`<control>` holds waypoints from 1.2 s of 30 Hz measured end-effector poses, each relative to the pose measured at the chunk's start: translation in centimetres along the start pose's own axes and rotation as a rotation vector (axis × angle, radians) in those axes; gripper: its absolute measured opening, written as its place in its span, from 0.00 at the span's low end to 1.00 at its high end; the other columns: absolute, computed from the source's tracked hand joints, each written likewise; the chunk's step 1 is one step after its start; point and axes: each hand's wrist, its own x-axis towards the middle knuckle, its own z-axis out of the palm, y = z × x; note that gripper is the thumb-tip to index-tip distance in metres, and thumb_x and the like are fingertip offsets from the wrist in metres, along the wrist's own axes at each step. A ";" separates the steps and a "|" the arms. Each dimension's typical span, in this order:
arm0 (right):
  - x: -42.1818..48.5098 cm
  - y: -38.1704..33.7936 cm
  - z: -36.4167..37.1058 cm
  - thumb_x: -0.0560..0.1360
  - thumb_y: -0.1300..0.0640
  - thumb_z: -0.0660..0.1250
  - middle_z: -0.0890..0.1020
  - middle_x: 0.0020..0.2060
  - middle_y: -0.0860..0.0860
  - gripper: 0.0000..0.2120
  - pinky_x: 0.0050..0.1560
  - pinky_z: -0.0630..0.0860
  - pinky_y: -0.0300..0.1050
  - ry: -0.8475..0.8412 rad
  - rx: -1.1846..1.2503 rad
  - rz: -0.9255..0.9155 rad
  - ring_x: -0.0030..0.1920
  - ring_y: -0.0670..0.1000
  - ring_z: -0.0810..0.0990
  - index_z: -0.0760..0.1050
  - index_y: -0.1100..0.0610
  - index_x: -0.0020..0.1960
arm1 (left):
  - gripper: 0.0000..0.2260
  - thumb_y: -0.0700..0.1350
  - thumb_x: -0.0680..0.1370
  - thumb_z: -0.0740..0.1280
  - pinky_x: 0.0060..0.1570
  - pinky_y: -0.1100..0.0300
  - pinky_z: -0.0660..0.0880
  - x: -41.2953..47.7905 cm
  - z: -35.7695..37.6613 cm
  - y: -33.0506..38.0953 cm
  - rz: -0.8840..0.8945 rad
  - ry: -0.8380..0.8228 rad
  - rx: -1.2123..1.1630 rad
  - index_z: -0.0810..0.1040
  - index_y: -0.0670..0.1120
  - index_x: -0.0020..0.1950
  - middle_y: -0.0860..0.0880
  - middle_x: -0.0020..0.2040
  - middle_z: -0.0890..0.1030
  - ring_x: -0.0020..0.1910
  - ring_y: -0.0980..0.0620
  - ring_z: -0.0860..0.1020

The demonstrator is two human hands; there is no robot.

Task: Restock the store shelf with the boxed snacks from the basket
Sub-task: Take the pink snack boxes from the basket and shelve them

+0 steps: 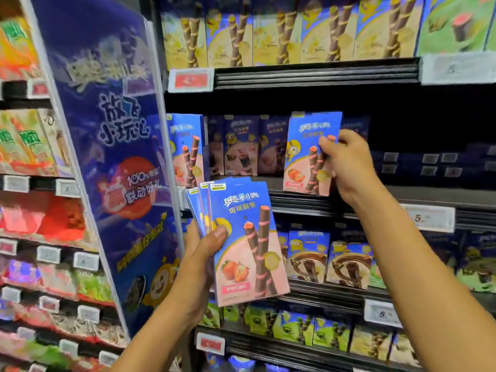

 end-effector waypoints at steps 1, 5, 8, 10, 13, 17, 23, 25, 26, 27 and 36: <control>0.8 0.7 0.8 0.79 0.61 0.67 0.85 0.45 0.56 0.04 0.46 0.82 0.54 0.023 -0.030 0.016 0.39 0.52 0.83 0.74 0.59 0.53 | 0.24 0.45 0.76 0.70 0.58 0.47 0.80 0.4 0.1 -0.2 0.031 0.005 0.102 0.72 0.37 0.70 0.30 0.60 0.79 0.55 0.43 0.84; 3.2 2.5 3.5 0.77 0.58 0.67 0.79 0.44 0.63 0.09 0.38 0.78 0.50 0.090 -0.132 0.090 0.37 0.55 0.78 0.66 0.56 0.45 | 0.33 0.52 0.70 0.75 0.41 0.60 0.82 0.4 -2.2 0.6 -0.041 -0.044 0.138 0.74 0.38 0.71 0.40 0.65 0.83 0.46 0.50 0.86; 4.1 3.3 4.6 0.78 0.58 0.66 0.75 0.40 0.55 0.14 0.36 0.71 0.43 0.195 -0.371 0.026 0.38 0.55 0.78 0.63 0.53 0.38 | 0.09 0.40 0.85 0.62 0.27 0.74 0.72 0.6 -3.2 1.9 -0.010 -0.103 0.021 0.76 0.34 0.58 0.35 0.66 0.76 0.31 0.60 0.81; 4.3 3.8 5.0 0.78 0.55 0.67 0.74 0.41 0.55 0.14 0.41 0.68 0.46 0.214 -0.528 -0.009 0.43 0.56 0.76 0.65 0.57 0.38 | 0.09 0.44 0.81 0.71 0.31 0.67 0.78 1.6 -2.0 2.3 0.047 -0.078 0.039 0.80 0.43 0.59 0.37 0.64 0.78 0.45 0.51 0.83; 4.2 3.8 5.6 0.77 0.53 0.68 0.79 0.48 0.61 0.10 0.43 0.68 0.47 0.231 -0.683 -0.063 0.47 0.60 0.77 0.74 0.61 0.48 | 0.28 0.56 0.57 0.87 0.36 0.58 0.82 1.5 -2.2 2.1 0.094 -0.350 0.046 0.77 0.52 0.48 0.47 0.47 0.84 0.43 0.48 0.85; 4.0 3.6 6.4 0.76 0.55 0.69 0.81 0.52 0.64 0.11 0.44 0.71 0.49 0.267 -0.750 -0.084 0.52 0.65 0.80 0.78 0.63 0.52 | 0.22 0.58 0.57 0.86 0.33 0.61 0.80 2.7 -2.1 1.7 0.137 -0.382 0.031 0.78 0.56 0.43 0.56 0.38 0.82 0.35 0.54 0.83; 4.1 3.6 7.4 0.75 0.59 0.67 0.82 0.52 0.64 0.04 0.46 0.76 0.53 0.271 -0.778 -0.048 0.52 0.65 0.81 0.74 0.60 0.45 | 0.19 0.52 0.68 0.76 0.40 0.55 0.82 4.6 -1.5 2.0 0.155 -0.347 0.068 0.76 0.48 0.54 0.54 0.46 0.83 0.43 0.49 0.84; 4.1 3.6 7.6 0.75 0.59 0.67 0.82 0.51 0.63 0.05 0.43 0.73 0.50 0.270 -0.785 -0.055 0.52 0.64 0.82 0.72 0.59 0.43 | 0.32 0.53 0.69 0.73 0.39 0.57 0.81 4.9 -1.2 2.2 0.164 -0.290 0.100 0.71 0.37 0.68 0.55 0.46 0.84 0.43 0.50 0.84; 4.1 3.6 7.7 0.75 0.59 0.67 0.82 0.51 0.63 0.05 0.44 0.73 0.51 0.272 -0.786 -0.058 0.52 0.64 0.82 0.72 0.59 0.43 | 0.38 0.54 0.69 0.73 0.39 0.58 0.81 4.8 -1.0 2.4 0.164 -0.271 0.107 0.66 0.36 0.73 0.56 0.46 0.84 0.43 0.52 0.85; 4.1 3.6 7.7 0.75 0.59 0.67 0.82 0.52 0.63 0.03 0.45 0.74 0.51 0.277 -0.785 -0.056 0.52 0.64 0.81 0.74 0.59 0.45 | 0.41 0.54 0.69 0.73 0.39 0.57 0.81 4.9 -1.0 2.4 0.163 -0.259 0.115 0.64 0.37 0.76 0.55 0.48 0.84 0.44 0.51 0.85; 4.7 3.8 7.4 0.75 0.63 0.66 0.82 0.52 0.64 0.01 0.43 0.73 0.48 0.210 -0.794 -0.043 0.49 0.62 0.81 0.75 0.62 0.46 | 0.32 0.55 0.70 0.72 0.38 0.58 0.81 5.4 -1.5 2.1 0.139 -0.291 0.104 0.71 0.41 0.70 0.56 0.47 0.84 0.44 0.52 0.85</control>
